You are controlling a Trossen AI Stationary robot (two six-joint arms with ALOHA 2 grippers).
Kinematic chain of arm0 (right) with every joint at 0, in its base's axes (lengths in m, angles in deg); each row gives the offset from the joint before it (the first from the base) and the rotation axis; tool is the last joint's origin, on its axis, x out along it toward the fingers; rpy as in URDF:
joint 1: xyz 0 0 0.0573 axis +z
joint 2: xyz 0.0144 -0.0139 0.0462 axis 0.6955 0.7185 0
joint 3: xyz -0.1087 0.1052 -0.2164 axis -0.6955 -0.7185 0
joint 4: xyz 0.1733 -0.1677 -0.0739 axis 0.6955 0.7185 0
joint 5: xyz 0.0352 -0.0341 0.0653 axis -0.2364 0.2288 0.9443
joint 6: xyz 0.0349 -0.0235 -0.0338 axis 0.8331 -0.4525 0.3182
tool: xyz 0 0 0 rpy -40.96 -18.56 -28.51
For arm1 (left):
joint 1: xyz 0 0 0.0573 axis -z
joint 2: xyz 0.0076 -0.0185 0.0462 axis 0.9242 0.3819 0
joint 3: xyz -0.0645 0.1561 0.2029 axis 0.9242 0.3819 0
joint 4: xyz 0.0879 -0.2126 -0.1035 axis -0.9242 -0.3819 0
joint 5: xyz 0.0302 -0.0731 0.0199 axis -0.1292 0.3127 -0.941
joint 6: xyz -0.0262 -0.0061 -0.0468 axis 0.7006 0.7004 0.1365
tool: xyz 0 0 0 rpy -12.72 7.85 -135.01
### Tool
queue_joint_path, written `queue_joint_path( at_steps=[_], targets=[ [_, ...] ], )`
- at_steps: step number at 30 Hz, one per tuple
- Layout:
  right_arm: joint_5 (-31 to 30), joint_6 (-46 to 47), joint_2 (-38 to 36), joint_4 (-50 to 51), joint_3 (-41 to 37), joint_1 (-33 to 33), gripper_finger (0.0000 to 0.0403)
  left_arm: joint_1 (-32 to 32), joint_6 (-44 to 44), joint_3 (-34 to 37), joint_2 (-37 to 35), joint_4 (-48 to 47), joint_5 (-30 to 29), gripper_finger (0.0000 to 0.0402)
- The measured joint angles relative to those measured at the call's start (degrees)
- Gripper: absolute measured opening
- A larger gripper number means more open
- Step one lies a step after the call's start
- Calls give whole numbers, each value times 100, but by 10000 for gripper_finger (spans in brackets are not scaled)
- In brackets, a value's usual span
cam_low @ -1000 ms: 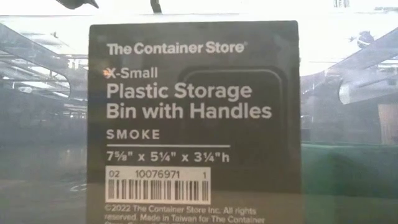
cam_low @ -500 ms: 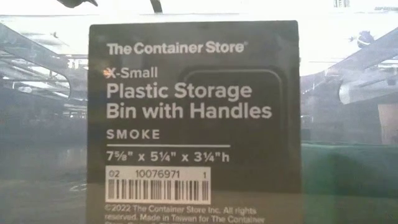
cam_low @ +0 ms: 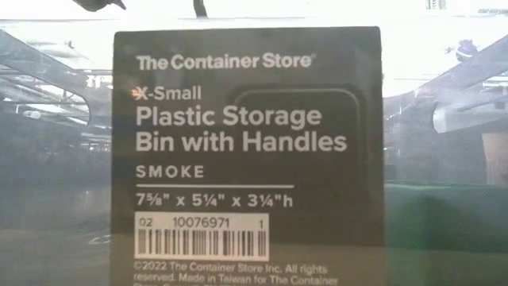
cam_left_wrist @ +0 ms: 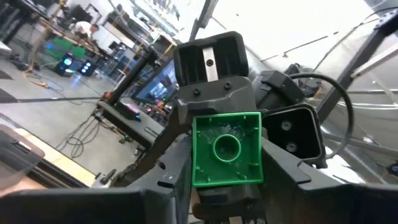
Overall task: Sort blocks
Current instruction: Put the green game piece into the bottom black bin
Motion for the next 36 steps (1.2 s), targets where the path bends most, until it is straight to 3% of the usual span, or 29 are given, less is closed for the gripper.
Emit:
queue_joint_path(
  at_steps=[3,7,11,13,15,17,19,21,24,36],
  targets=[
    [-208,16,-30,-43,-1,59,132,-1,-91,1,3,-78,28,194],
    [-955,-275,-256,-71,7,278,129,-66,-88,9,-41,-180,452,258],
    [-1420,-249,-531,458,9,617,129,-161,-94,9,-300,-585,728,276],
    [-1383,378,-791,1300,9,861,129,-223,-275,9,-553,-1006,865,277],
    [-942,1602,-1039,2404,15,1111,129,-285,-575,9,-897,-1605,883,278],
    [-57,3068,-1165,3477,17,1326,129,-333,-827,7,-1229,-2322,746,279],
    [684,4200,-1094,4125,12,1505,129,-339,-963,7,-1476,-2969,514,279],
    [946,4823,-872,4341,7,1712,129,-338,-987,7,-1645,-3409,344,279],
    [1374,5186,-382,3947,7,1926,129,-326,-979,7,-1744,-3739,319,279],
    [4059,6651,1632,1462,0,2026,129,-130,-971,7,-1772,-4429,416,280]
  ],
)
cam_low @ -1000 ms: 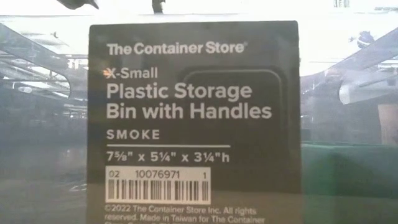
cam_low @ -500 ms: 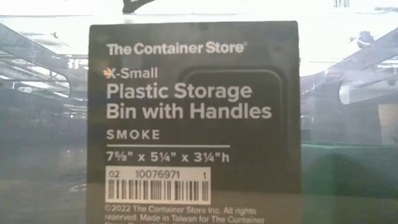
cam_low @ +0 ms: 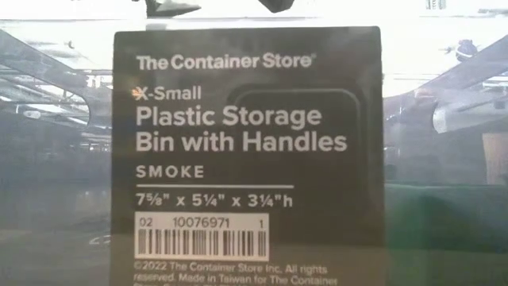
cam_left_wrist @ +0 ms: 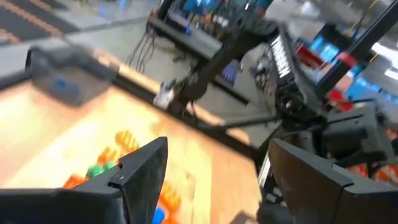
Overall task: Sort blocks
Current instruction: Put the green game piece into the bottom black bin
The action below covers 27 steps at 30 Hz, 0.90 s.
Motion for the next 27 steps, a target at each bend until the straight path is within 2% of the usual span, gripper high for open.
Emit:
queue_joint_path(
  at_steps=[4,8,14,18,22,27],
  targets=[
    [-20,197,82,12,0,25,129,77,-21,2,0,-535,0,280],
    [-287,300,84,635,2,28,133,110,-133,0,2,-870,-6,280],
    [-799,559,85,1894,2,30,277,110,-170,0,2,-1094,-280,280],
    [-968,539,89,2414,2,-13,329,110,-170,0,39,-1228,-688,280],
    [-945,349,-14,2604,4,-156,337,107,-89,0,337,-1265,-1416,280],
    [-967,58,-446,3525,457,-567,337,-19,824,0,1200,-1589,-2196,280]
  ],
)
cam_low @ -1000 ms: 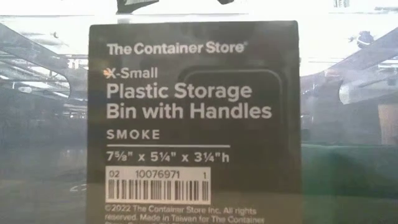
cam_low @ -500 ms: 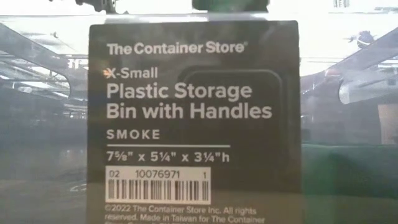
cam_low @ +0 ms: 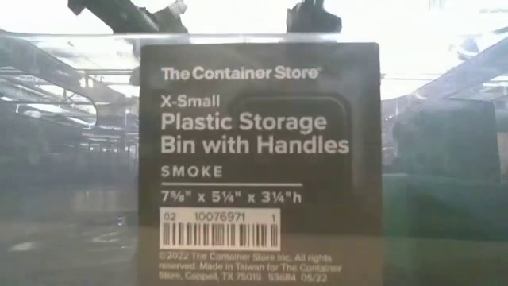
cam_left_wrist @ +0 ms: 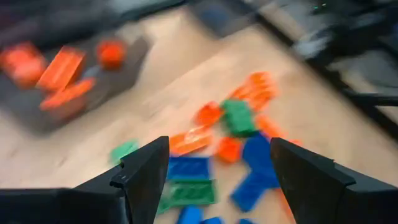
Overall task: Sort blocks
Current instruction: Put the green game piece into the bottom black bin
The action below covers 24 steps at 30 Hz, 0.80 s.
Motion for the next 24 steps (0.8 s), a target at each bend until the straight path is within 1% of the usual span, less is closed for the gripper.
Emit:
queue_joint_path(
  at_steps=[3,5,7,9,12,14,16,20,24],
  targets=[
    [0,-310,-281,564,485,-256,337,-95,373,1,619,-108,-129,280],
    [-8,-564,-479,827,838,-395,337,-135,787,0,991,-199,-240,280],
    [-142,-838,-687,1141,1169,-485,337,-167,1208,0,1367,-167,-305,280],
    [-506,-1076,-885,1700,1473,-564,337,-190,1458,0,1717,-122,-305,280],
    [-1220,-1264,-1138,2744,1783,-669,337,-191,1717,0,2157,-43,-296,280],
    [-1555,-1264,-1337,3194,1904,-743,336,-195,1773,0,2378,-18,-300,280],
    [-1746,-1195,-1552,3467,1941,-810,336,-218,1775,-4,2546,-5,-343,280],
    [-1821,-1033,-1868,3689,1945,-885,336,-340,1906,-4,2760,118,-363,280],
    [-1952,-984,-1985,3869,1942,-913,336,-411,1908,-4,2795,691,-344,280]
  ],
)
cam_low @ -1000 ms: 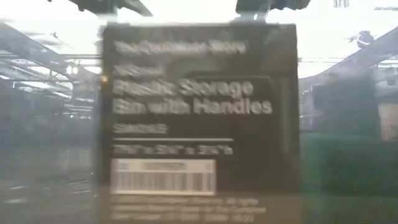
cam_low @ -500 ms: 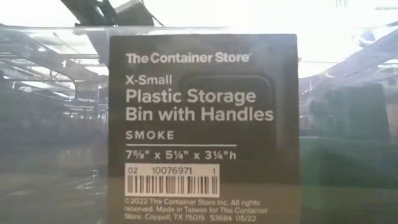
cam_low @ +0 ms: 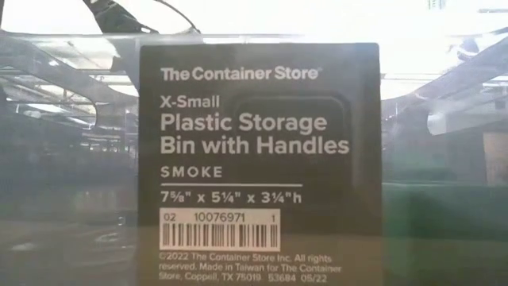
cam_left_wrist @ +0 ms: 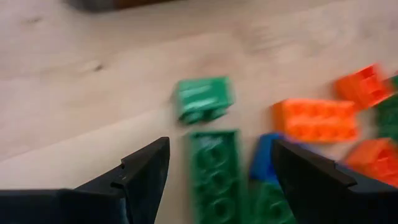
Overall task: Sort blocks
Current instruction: Put the green game piece into the bottom black bin
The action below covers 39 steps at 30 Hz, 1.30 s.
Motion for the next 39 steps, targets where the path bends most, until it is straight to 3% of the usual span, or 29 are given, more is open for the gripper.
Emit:
queue_joint_path(
  at_steps=[11,20,24,30,36,39],
  targets=[
    [0,-23,-8,297,0,-4,336,-9,-310,-479,350,-324,-191,280],
    [2,-108,-8,308,-2,-4,336,2,-179,-483,932,-350,85,278],
    [22,-72,-8,306,-2,-4,336,-5,-195,-500,1019,-505,117,240],
    [26,6,-8,321,-2,-2,336,34,-460,-485,957,-586,165,127],
    [-284,-136,-5,204,-2,-29,336,96,-613,-509,642,-658,801,123],
    [-547,-306,-40,-162,-6,-42,336,131,-642,-689,164,-590,808,123]
  ],
)
